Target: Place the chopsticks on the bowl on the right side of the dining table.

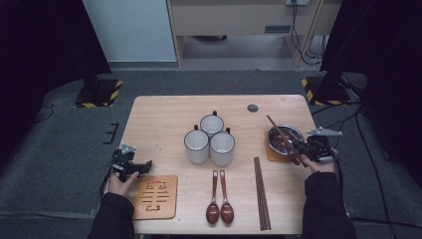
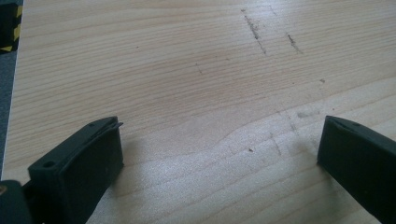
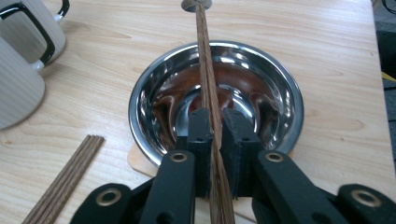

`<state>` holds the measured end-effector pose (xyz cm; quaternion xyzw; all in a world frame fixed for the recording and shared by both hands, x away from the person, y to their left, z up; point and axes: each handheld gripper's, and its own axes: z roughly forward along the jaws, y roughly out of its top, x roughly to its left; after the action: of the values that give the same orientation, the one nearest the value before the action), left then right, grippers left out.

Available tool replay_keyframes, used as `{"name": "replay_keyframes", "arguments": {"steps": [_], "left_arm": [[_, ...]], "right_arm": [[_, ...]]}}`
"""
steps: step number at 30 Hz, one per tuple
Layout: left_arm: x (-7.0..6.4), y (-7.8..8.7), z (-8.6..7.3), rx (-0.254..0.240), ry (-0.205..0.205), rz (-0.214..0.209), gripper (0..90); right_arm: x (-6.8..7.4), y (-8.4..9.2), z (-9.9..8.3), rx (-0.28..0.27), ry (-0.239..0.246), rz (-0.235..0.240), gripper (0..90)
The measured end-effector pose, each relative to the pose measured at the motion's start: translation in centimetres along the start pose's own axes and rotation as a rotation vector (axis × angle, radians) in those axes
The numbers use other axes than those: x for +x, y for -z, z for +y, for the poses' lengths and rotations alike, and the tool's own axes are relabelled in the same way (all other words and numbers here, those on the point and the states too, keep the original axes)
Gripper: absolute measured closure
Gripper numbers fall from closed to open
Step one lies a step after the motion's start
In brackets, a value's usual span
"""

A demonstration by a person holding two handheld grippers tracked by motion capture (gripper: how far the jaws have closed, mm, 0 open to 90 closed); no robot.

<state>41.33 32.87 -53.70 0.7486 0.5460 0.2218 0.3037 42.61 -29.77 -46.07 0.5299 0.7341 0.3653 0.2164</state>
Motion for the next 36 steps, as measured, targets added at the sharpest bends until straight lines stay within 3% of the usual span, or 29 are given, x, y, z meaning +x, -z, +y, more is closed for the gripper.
{"name": "replay_keyframes", "arguments": {"steps": [16,36], "left_arm": [[0.0,0.0,0.0,0.000,0.000,0.000,0.0],[0.0,0.0,0.0,0.000,0.000,0.000,0.0]], "right_arm": [[0.2,1.8,-2.8,0.025,-0.027,-0.002,89.1],[0.5,1.3,-3.4,0.068,-0.025,0.005,89.9]]}}
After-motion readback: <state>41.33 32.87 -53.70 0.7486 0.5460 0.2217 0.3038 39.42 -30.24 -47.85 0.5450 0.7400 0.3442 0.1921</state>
